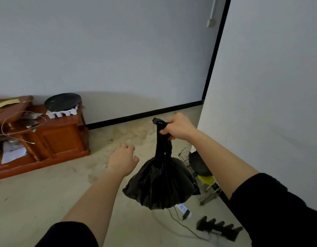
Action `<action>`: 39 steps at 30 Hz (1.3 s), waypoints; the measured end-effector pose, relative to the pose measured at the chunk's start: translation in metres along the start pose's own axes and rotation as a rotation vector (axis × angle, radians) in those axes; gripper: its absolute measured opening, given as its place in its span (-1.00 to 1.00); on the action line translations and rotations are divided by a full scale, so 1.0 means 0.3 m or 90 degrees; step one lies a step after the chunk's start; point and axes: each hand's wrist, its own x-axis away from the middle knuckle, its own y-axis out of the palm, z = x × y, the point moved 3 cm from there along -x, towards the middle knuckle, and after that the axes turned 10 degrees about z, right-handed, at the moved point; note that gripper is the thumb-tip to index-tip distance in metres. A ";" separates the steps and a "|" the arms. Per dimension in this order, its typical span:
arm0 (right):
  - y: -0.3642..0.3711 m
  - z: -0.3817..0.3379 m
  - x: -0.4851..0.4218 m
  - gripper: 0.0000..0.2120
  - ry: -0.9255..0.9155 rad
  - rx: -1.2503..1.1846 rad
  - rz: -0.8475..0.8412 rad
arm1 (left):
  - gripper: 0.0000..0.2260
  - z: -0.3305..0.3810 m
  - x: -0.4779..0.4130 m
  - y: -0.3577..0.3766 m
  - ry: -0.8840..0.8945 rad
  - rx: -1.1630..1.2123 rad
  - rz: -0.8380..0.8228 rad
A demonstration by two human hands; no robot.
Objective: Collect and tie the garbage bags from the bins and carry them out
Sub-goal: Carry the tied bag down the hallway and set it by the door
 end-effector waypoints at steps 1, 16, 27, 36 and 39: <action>0.020 -0.013 -0.084 -0.86 -0.006 0.010 -0.001 | -0.62 -0.022 -0.078 0.014 0.000 0.002 0.001; 0.262 -0.101 -1.372 -0.82 0.054 0.012 0.054 | -0.57 -0.314 -1.449 0.161 0.130 -0.002 -0.047; 0.252 0.006 -2.267 -0.83 0.004 0.020 0.151 | -0.62 -0.216 -2.439 0.350 0.208 0.035 -0.041; 0.131 0.140 -3.014 -0.77 0.008 0.071 0.128 | -0.63 0.027 -3.245 0.505 0.230 0.061 -0.033; 0.078 0.225 -3.239 -0.77 0.019 0.064 0.147 | -0.64 0.131 -3.481 0.562 0.250 0.069 -0.026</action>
